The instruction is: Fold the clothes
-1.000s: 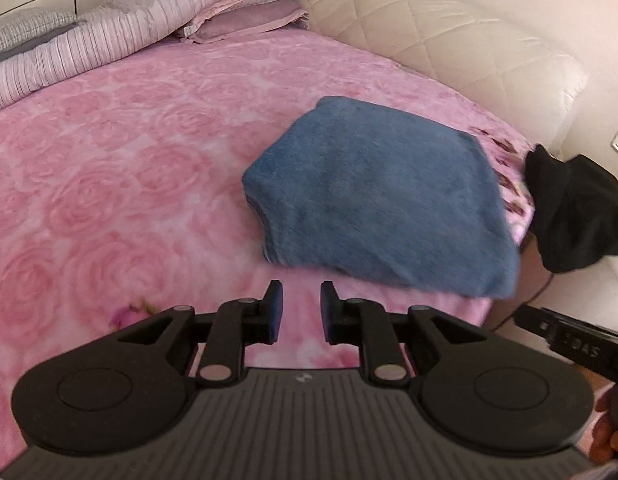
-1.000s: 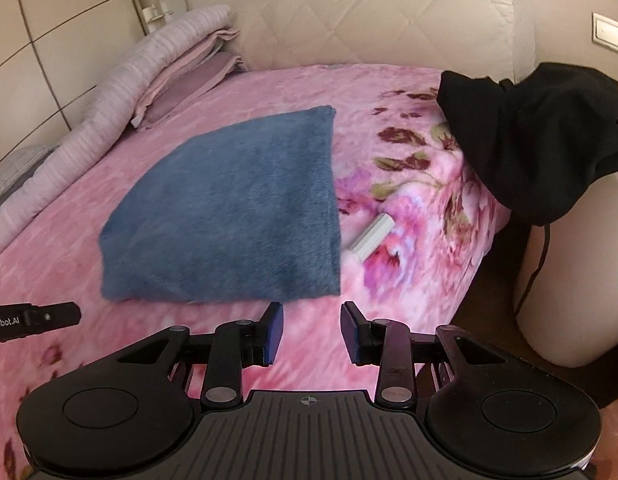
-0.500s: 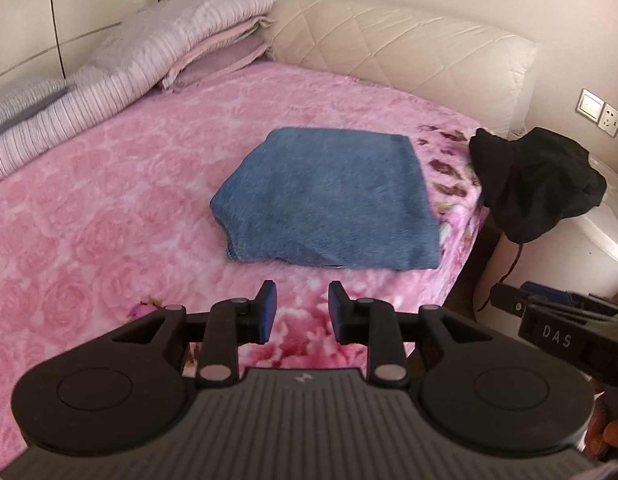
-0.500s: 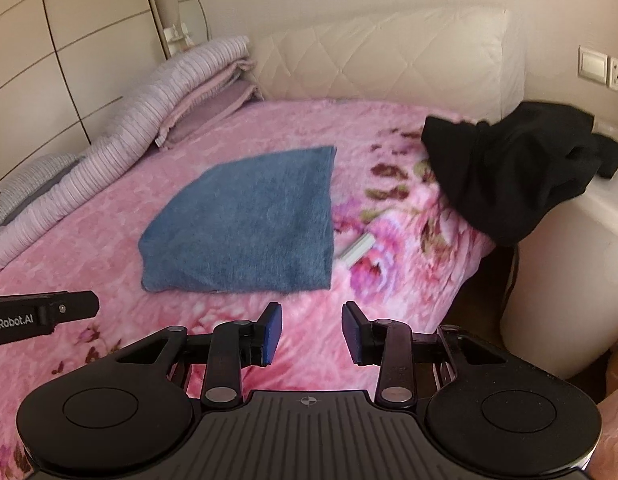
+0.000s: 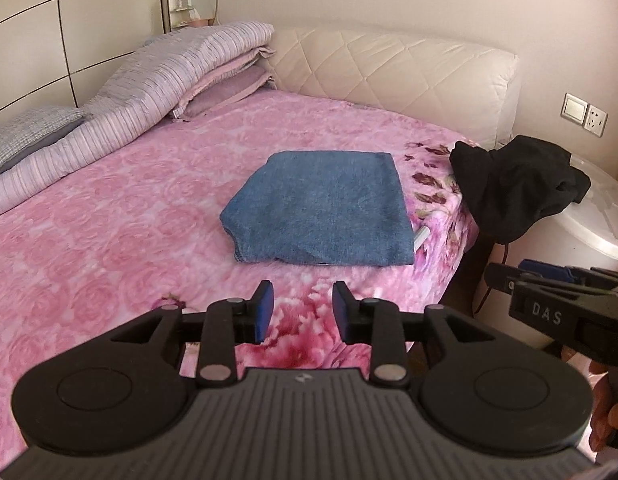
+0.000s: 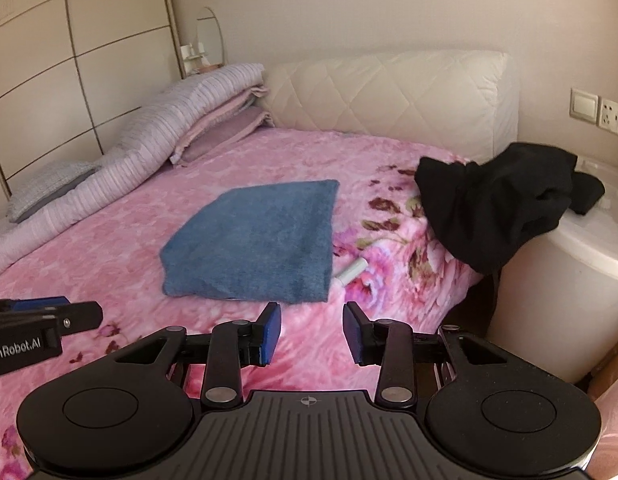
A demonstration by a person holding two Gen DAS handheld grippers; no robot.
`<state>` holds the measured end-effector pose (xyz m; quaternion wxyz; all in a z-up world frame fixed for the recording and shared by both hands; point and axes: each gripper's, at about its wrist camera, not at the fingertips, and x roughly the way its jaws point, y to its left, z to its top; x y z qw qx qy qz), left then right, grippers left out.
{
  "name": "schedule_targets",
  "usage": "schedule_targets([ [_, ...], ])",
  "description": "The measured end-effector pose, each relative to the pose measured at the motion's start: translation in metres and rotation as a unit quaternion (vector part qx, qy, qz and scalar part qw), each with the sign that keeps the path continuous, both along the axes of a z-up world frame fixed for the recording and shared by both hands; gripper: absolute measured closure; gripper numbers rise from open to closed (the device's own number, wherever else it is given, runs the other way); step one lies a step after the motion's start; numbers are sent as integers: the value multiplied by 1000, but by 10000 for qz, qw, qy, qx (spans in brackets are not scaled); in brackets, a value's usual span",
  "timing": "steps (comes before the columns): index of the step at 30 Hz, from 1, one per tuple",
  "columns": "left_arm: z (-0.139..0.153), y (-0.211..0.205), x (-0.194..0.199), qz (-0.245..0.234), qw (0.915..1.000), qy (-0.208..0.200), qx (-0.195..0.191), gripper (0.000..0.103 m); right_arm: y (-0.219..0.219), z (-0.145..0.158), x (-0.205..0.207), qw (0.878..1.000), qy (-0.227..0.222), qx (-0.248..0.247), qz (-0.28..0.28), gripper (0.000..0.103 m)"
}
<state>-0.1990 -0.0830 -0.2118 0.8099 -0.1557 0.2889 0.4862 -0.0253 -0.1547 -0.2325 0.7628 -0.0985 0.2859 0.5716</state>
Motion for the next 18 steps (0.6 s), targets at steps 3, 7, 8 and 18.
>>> schedule_targets([
  [3,2,-6,-8,84,9999,-52,40,75,-4,5,-8,9999,-74,77,96,64],
  [7,5,-10,-16,124,9998,-116,49,74,-2,8,-13,9997,-116,126,195,64],
  [8,5,-10,-17,134,9998,-124,50,74,0,8,-13,9996,-119,133,216,64],
  [18,-15,31,-29,335,9986,-259,-321,72,41,-7,-10,9992,-220,-130,312,61],
])
